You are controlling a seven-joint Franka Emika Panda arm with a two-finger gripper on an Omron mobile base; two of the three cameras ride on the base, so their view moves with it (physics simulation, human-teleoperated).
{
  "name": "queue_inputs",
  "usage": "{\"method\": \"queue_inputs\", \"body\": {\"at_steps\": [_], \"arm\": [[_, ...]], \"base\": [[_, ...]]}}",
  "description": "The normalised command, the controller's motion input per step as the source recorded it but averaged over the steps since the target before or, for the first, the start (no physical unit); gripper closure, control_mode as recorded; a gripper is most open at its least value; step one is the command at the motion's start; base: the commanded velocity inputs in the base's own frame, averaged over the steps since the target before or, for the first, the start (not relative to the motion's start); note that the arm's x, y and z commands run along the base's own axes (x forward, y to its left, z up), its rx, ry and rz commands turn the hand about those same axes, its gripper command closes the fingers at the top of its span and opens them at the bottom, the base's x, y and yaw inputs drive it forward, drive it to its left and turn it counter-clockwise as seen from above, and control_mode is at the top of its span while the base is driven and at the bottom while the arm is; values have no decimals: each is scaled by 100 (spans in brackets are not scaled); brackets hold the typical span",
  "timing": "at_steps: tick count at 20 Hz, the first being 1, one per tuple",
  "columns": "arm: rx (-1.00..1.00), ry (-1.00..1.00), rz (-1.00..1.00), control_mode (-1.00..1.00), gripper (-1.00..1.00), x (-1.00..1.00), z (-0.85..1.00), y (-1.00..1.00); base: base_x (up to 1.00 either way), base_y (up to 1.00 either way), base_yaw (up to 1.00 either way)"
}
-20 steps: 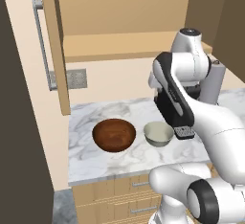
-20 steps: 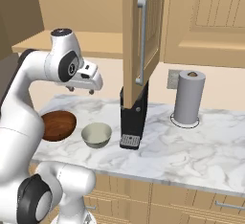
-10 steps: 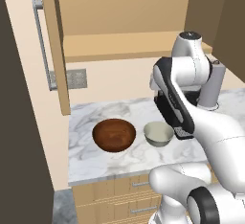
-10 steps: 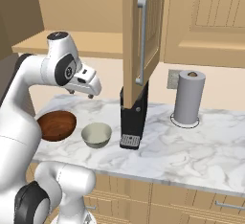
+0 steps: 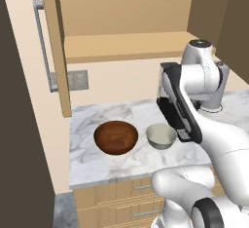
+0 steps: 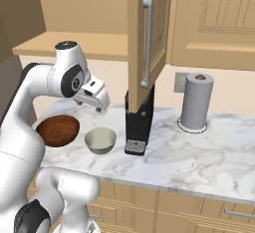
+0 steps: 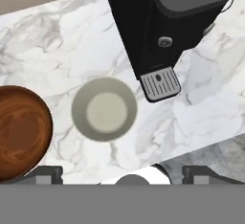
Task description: Pick up the bowls on the counter and stack them on top of one another in the open cabinet. Place the smaller bowl on top of the larger bowl.
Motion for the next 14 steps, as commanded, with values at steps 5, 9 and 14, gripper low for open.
{"method": "queue_inputs", "body": {"at_steps": [5,9,14], "arm": [[-1,3,-5,-100,-100,-11,-25,-9],[0,2,-6,-100,-100,-15,-24,-13],[5,0,-8,-100,-100,-13,-23,-10]], "base": [[0,0,0],[0,0,0],[0,0,0]]}}
